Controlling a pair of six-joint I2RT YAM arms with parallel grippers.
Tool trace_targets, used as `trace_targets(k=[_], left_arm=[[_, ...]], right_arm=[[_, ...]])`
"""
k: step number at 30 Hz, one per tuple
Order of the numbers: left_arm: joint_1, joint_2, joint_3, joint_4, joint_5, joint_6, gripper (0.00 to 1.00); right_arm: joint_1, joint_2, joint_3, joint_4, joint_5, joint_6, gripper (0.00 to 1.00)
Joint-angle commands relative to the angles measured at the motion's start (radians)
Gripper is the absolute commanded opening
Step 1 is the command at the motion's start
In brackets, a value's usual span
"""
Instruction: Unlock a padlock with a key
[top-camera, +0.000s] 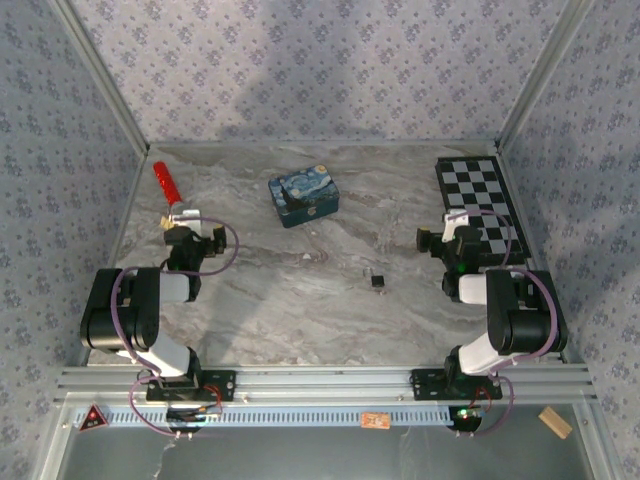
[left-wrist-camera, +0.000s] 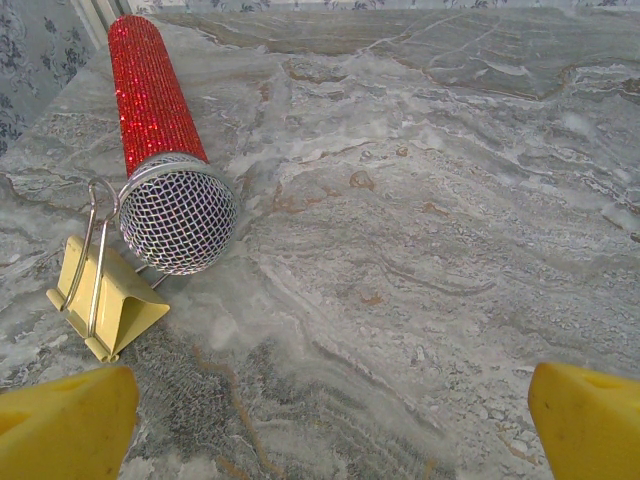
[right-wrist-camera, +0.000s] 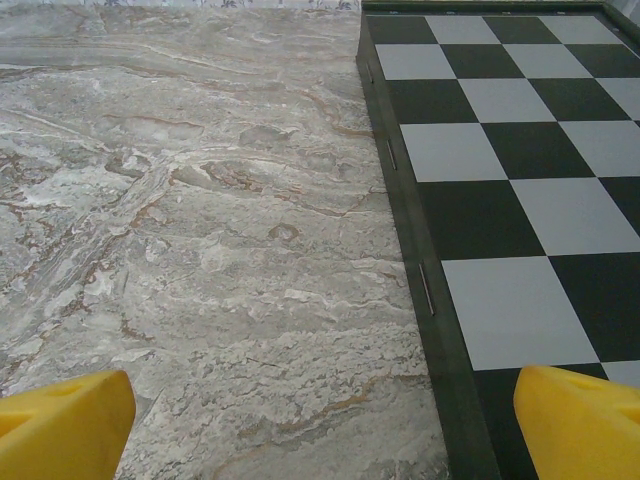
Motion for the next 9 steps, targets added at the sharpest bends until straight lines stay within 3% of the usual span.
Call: trace_targets(k=[1, 9], left_arm=[[0.008, -0.006, 0.016, 0.003, 0.015, -0.012, 1.0], [0.007, -0.006, 0.016, 0.003, 0.015, -0.013, 1.0]], right_arm=[[0.004, 0.009, 0.014, -0.003, 0.015, 0.008, 0.99], [0.001, 0.009, 0.013, -0.002, 0.01, 0.01, 0.99]])
